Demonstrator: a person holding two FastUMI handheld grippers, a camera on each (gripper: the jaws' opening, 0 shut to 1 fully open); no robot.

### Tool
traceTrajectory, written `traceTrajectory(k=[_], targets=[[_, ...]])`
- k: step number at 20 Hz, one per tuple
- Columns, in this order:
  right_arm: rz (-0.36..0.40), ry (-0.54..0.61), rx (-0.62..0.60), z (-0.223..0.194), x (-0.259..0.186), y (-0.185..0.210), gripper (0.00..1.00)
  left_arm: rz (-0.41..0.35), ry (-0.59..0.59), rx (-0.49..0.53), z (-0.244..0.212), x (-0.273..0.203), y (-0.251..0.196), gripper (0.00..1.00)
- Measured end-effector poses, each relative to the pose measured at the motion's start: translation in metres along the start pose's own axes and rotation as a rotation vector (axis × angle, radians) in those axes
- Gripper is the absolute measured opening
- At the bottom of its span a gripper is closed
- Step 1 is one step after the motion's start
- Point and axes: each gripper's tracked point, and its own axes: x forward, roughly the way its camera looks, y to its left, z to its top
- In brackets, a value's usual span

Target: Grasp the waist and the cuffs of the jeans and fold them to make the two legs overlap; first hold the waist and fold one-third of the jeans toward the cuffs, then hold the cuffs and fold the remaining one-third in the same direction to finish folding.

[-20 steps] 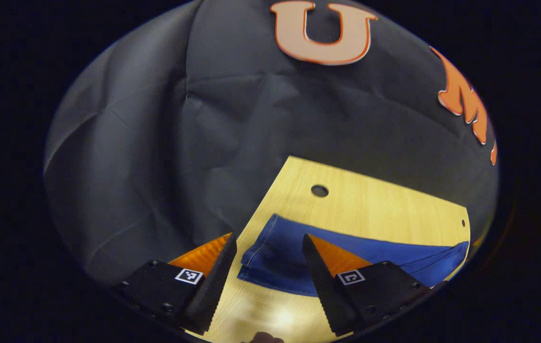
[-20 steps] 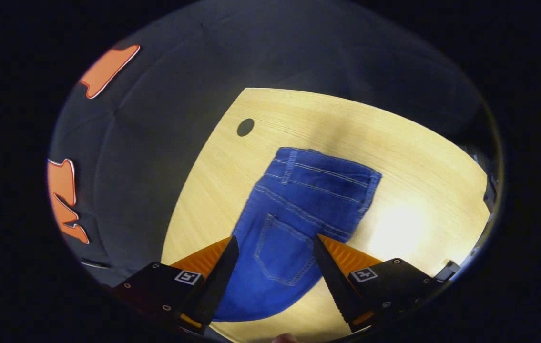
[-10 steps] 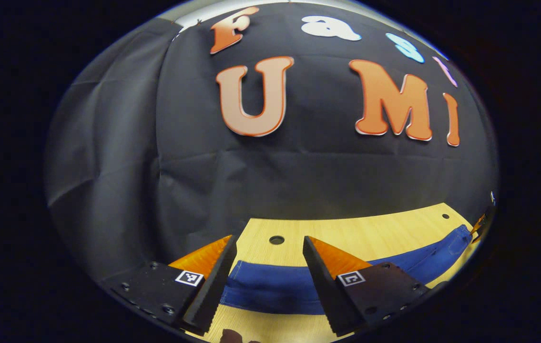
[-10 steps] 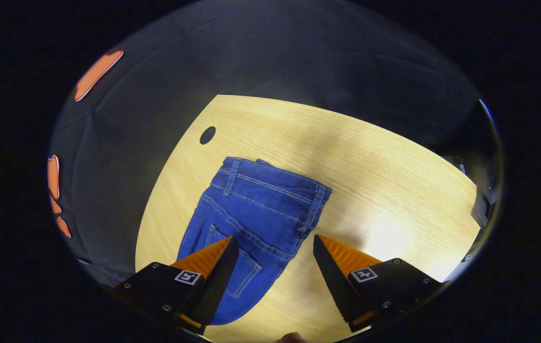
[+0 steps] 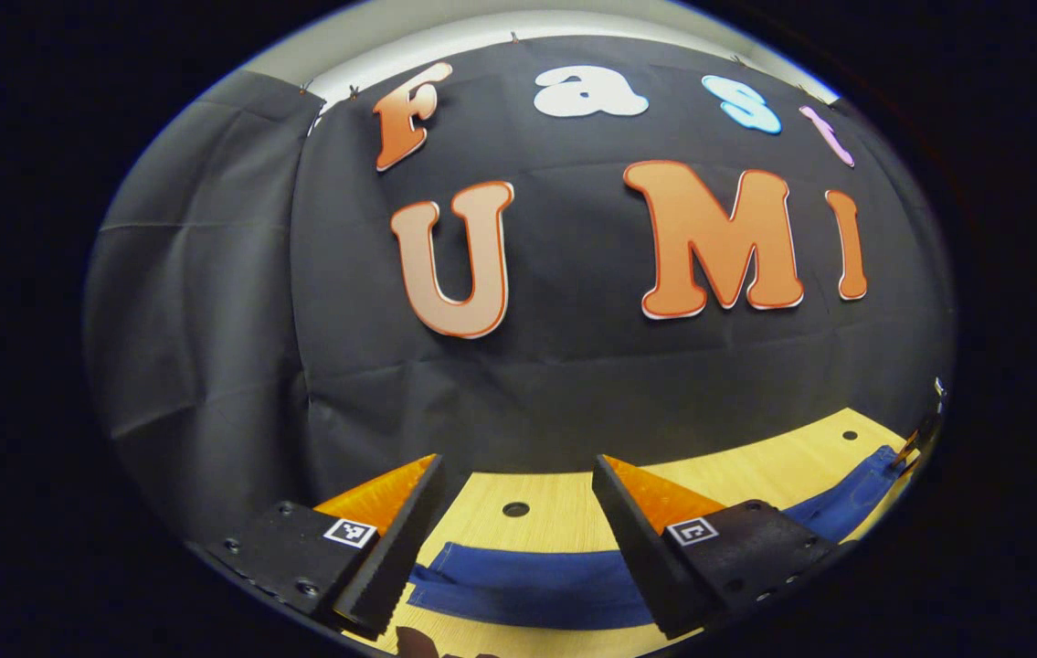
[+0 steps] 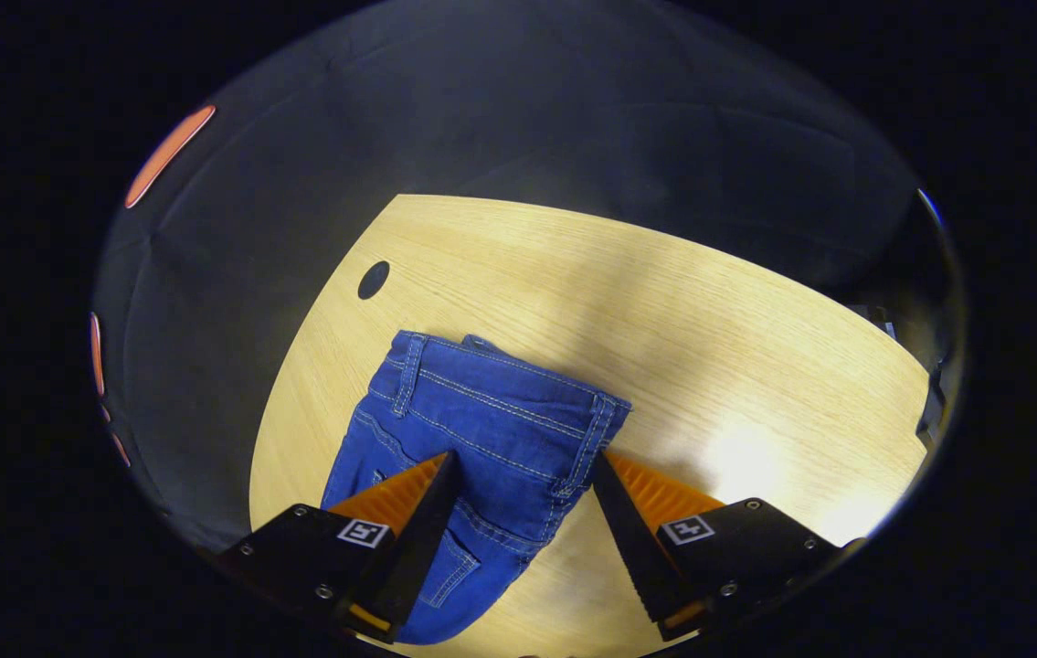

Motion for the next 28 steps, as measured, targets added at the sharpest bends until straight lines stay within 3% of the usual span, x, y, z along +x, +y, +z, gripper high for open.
traceTrajectory(k=[1,3,4,5,6,7,9,12,13,14,15,18,28], targets=[[-0.013,-0.020,-0.027,0.001,-0.001,-0.004,0.92,0.003,-0.001,0.015,0.003,-0.001,-0.004,0.99],[-0.038,-0.047,-0.066,0.002,0.000,-0.007,0.79,-0.022,0.008,0.008,-0.001,0.002,-0.018,1.00],[-0.021,-0.038,-0.060,-0.001,-0.001,-0.004,0.58,-0.029,0.017,-0.002,-0.003,0.001,-0.020,1.00],[0.003,-0.036,-0.017,-0.001,0.002,0.000,0.55,-0.035,0.032,-0.010,-0.006,0.002,-0.022,1.00],[0.017,-0.033,0.028,-0.001,0.002,0.001,0.34,-0.033,0.042,-0.016,-0.010,0.001,-0.023,1.00],[0.035,-0.022,0.035,-0.001,0.001,0.000,0.35,-0.033,0.052,-0.024,-0.012,0.001,-0.023,0.98],[0.050,-0.052,0.020,0.003,-0.001,0.007,0.24,-0.030,0.065,-0.032,-0.017,-0.001,-0.022,0.98],[0.104,-0.109,-0.014,0.010,0.000,0.012,0.22,-0.016,0.078,-0.046,-0.023,-0.004,-0.017,0.98],[0.082,-0.118,0.023,0.011,0.004,0.008,0.22,-0.010,0.078,-0.049,-0.023,-0.006,-0.016,0.98],[0.100,-0.125,0.032,0.008,-0.007,0.016,0.04,-0.008,0.078,-0.049,-0.025,-0.008,-0.015,0.99],[0.140,-0.147,0.005,0.010,-0.009,0.022,0.04,-0.008,0.073,-0.048,-0.024,-0.011,-0.013,0.98],[0.137,-0.204,-0.136,0.015,-0.023,0.030,0.04,-0.042,0.074,-0.057,-0.030,-0.012,-0.012,0.98],[0.261,-0.287,-0.366,0.004,-0.029,0.051,0.05,-0.043,0.091,-0.120,-0.058,-0.017,0.035,0.98]])
